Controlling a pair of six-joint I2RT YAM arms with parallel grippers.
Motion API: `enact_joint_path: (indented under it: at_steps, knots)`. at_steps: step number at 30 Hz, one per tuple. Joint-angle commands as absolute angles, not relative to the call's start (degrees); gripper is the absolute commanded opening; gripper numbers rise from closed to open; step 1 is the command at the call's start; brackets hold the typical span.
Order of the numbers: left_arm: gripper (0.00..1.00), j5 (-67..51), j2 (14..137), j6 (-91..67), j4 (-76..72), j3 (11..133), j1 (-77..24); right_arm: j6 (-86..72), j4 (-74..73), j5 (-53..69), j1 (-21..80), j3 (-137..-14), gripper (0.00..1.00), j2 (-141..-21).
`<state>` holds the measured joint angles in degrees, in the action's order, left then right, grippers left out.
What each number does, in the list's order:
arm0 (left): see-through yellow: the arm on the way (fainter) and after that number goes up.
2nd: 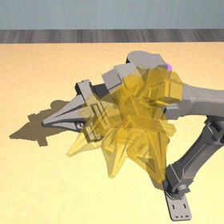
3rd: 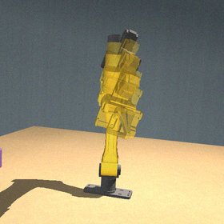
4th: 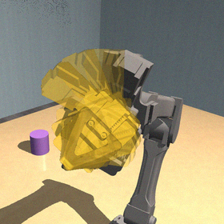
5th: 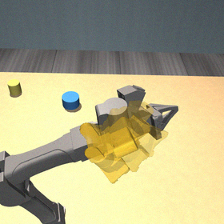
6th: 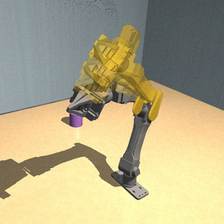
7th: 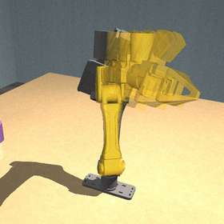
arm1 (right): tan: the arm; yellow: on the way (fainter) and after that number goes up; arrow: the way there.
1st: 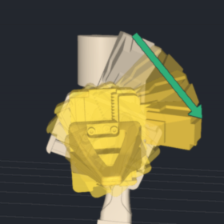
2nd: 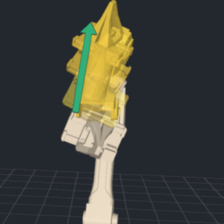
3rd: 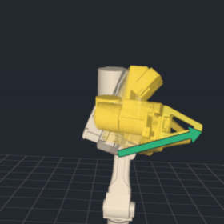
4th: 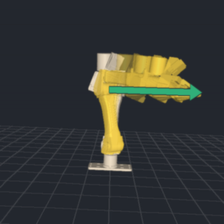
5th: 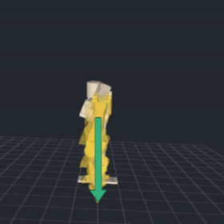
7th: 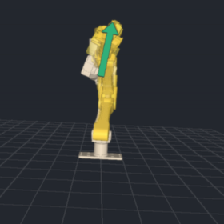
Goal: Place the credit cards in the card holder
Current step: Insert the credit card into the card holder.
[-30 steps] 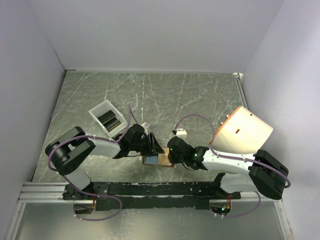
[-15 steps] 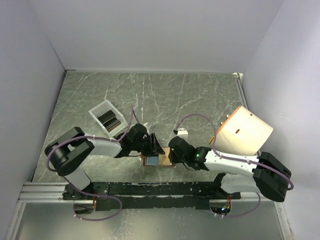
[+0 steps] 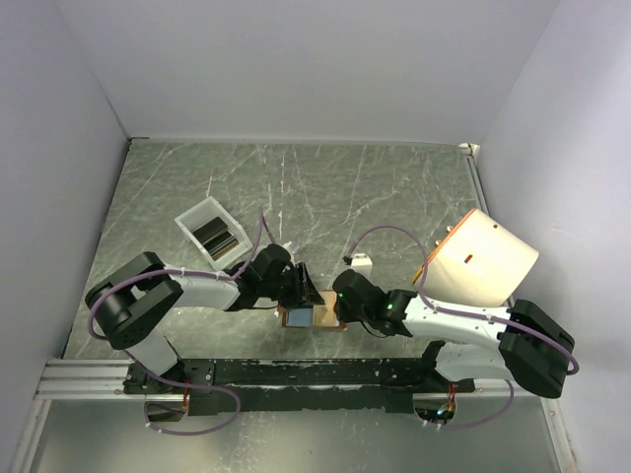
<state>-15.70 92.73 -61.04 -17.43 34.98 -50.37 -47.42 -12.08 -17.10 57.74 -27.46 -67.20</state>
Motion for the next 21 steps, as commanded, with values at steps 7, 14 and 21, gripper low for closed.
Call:
enact_joint_path:
  at_steps: [7, 14, 21]
  knots:
    - [0.51, -16.19, 95.46, -61.23, -18.9, 37.94, -52.85, -48.43, -9.89, -17.04, 57.93, -25.88, 0.16, -68.25]
    - [0.51, -15.85, 96.31, -60.86, -18.53, 39.52, -53.52, -48.52, -9.6, -17.4, 57.93, -25.66, 0.17, -67.6]
    - [0.51, -13.89, 97.31, -59.9, -15.96, 39.25, -53.57, -48.56, -13.36, -19.53, 57.92, -27.18, 0.2, -66.51]
